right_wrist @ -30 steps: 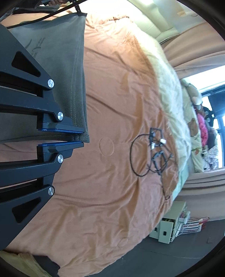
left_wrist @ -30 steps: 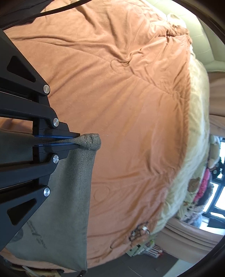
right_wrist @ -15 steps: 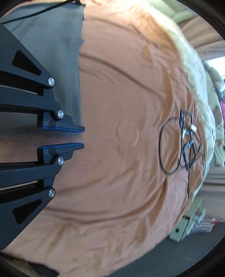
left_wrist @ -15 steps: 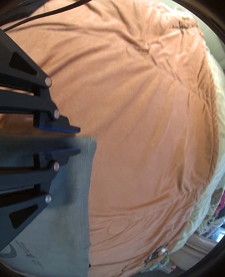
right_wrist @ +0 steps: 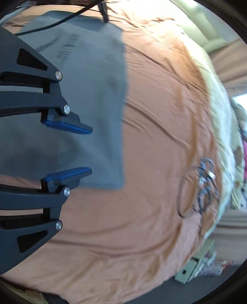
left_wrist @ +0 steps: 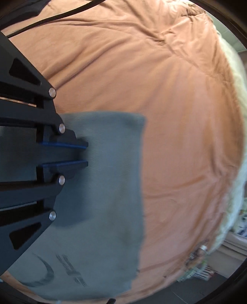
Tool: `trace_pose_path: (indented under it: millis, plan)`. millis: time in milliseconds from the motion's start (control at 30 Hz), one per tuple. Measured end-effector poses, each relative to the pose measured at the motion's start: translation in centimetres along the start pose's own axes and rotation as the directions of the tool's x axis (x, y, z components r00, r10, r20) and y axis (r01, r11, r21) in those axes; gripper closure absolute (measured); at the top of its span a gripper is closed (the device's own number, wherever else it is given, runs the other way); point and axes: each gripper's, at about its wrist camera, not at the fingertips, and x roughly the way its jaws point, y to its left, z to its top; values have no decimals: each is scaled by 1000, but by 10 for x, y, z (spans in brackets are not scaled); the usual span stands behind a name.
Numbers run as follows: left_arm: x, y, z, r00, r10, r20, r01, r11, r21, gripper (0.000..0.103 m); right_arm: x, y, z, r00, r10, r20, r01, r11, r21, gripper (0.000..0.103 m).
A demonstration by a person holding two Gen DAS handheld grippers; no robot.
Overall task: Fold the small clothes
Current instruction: 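Lay the folded shirt flat and open both tools, then pull both tools back from the folded grey T-shirt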
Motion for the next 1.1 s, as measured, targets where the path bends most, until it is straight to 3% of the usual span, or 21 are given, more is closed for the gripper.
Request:
trace_pose_path:
  millis: [67,100,267,333,400,433,533,600,667,733,800,1100]
  plan:
    - [8,5,-1,1000,11,-6,-11,1000,-10,97,17,-2,-3,998,-29,-51,28,999,-16,79]
    - [10,8,-1,1000,4,5,-3,1000,-18,97,24,-6,-2,997,-43,-67,43,999,-9,85]
    - [13,3,6,998,41,41,-40,999,-17,100,32,-14,18,994,-111,-24,112,993,41,101]
    - [8,0,9,993,100,65,-98,995,-35,100,32,-13,25,986,-168,-12,169,983,65,101]
    - [-2,2,12,973,211,96,-204,976,-76,100,26,-9,28,980,-197,0,196,977,86,100]
    - [-7,7,12,973,206,103,-196,976,-97,99,21,-6,29,982,-189,4,188,977,97,100]
    - [-20,16,1,993,83,89,-71,989,-131,98,4,7,23,994,-108,6,107,990,94,95]
    - [-27,18,-11,995,67,73,-56,989,-134,98,-6,10,15,995,-96,6,96,993,74,95]
    - [-32,19,-24,998,32,62,-23,989,-147,87,-15,11,7,998,-66,-5,66,995,70,92]
    - [-38,22,-44,999,2,54,8,986,-168,75,-23,21,-5,999,-36,-4,36,997,70,83]
    - [-43,21,-62,998,-12,55,21,985,-173,68,-33,24,-16,1000,-19,-1,19,998,60,64]
    - [-57,23,-148,994,-108,34,112,974,-196,68,-81,45,-93,1000,21,-14,-21,1000,-4,63]
